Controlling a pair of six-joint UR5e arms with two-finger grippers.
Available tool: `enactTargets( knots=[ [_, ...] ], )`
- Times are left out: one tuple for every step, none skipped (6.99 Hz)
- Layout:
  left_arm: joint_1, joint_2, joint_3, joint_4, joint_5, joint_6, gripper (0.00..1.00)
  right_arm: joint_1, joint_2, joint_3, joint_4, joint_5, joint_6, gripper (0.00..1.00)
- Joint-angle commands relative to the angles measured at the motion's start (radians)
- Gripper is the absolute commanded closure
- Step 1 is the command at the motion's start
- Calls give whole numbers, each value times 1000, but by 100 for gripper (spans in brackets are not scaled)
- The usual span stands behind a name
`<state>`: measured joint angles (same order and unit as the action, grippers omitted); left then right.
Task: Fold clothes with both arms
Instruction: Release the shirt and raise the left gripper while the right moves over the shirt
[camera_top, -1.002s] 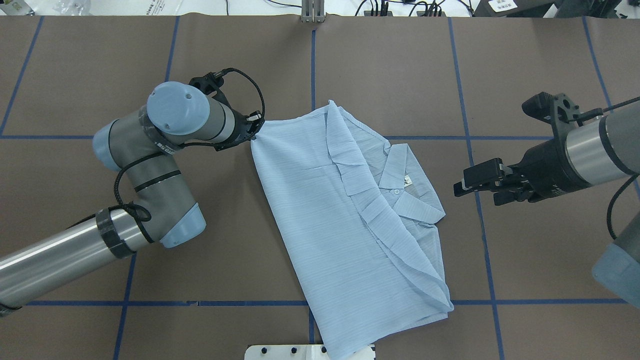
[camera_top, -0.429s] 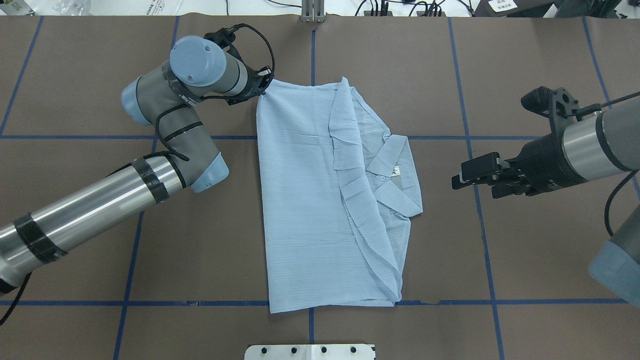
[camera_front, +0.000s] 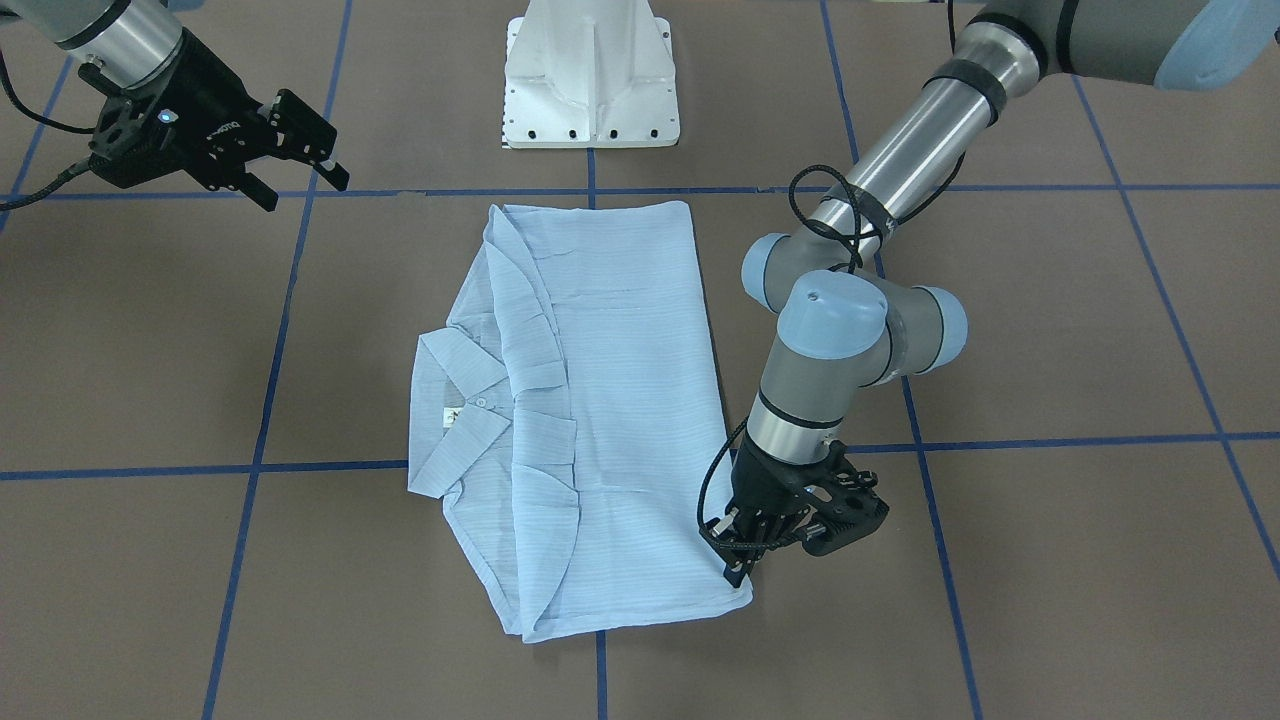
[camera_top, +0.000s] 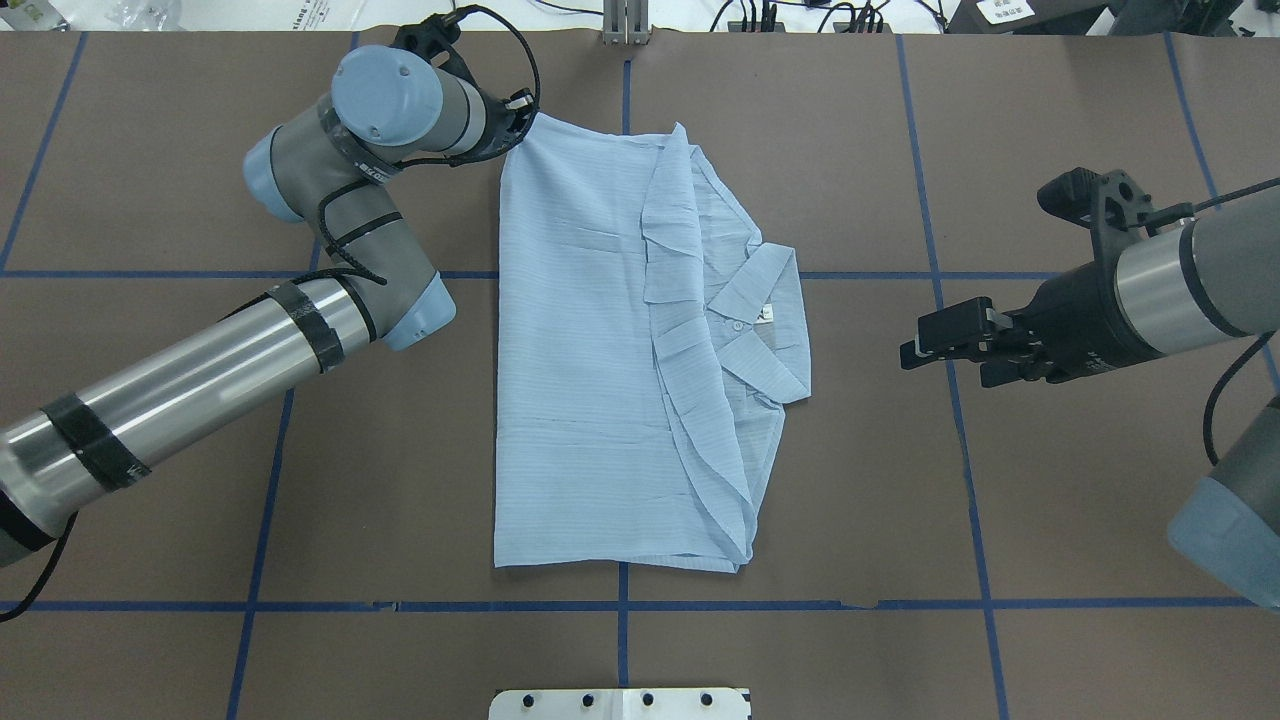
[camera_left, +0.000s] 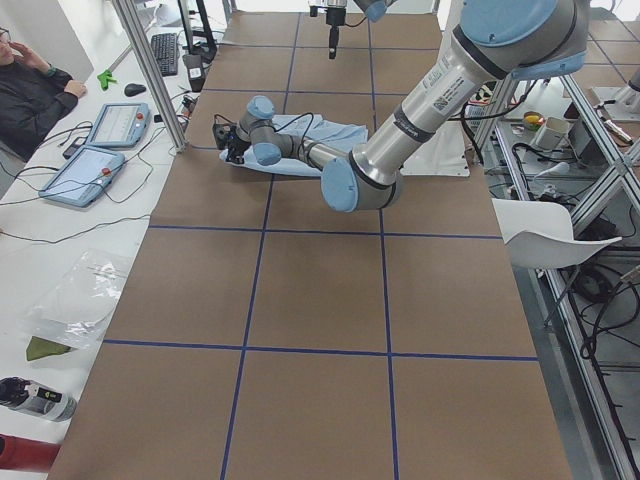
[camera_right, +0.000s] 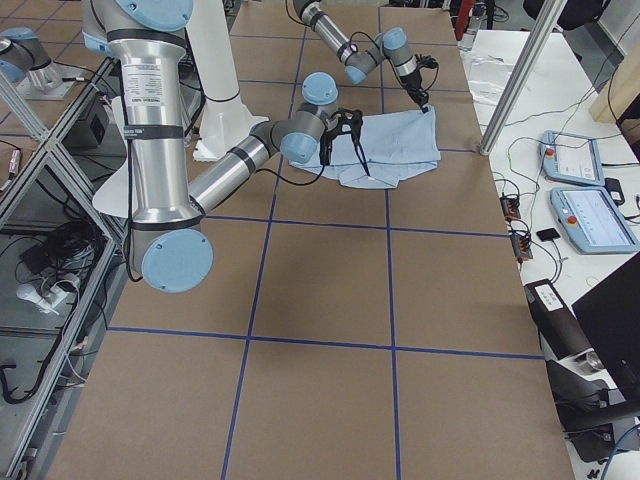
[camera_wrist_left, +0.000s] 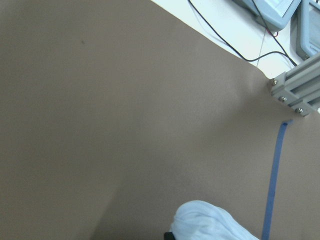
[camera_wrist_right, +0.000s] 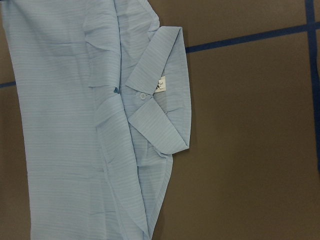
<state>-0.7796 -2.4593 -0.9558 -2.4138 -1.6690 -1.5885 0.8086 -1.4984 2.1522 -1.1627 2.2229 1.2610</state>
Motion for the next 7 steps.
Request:
enactTargets(
  knots=[
    [-1,0,16,-27,6,2,100,0,9,-6,0,-3,-2,0],
    [-1,-1,12,-27,6,1,39,-2,26,-11,0,-12,-3,0],
    [-1,0,8,-27,3,19,0,-2,36,-23,-2,-23,-3,0],
    [-3,11,-19,-22,-6,66,0,-21,35,-26,-5,-55,-3,0],
    [-4,63,-100,-10,-38,73,0,-63,33,-28,-9,-107,-3,0],
    [-24,109,-175,37,-154,91,0,-109,35,-31,-14,-159,-5,0],
    [-32,187,-307,135,-169,140,0,-141,62,-47,-18,-195,-5,0]
  ],
)
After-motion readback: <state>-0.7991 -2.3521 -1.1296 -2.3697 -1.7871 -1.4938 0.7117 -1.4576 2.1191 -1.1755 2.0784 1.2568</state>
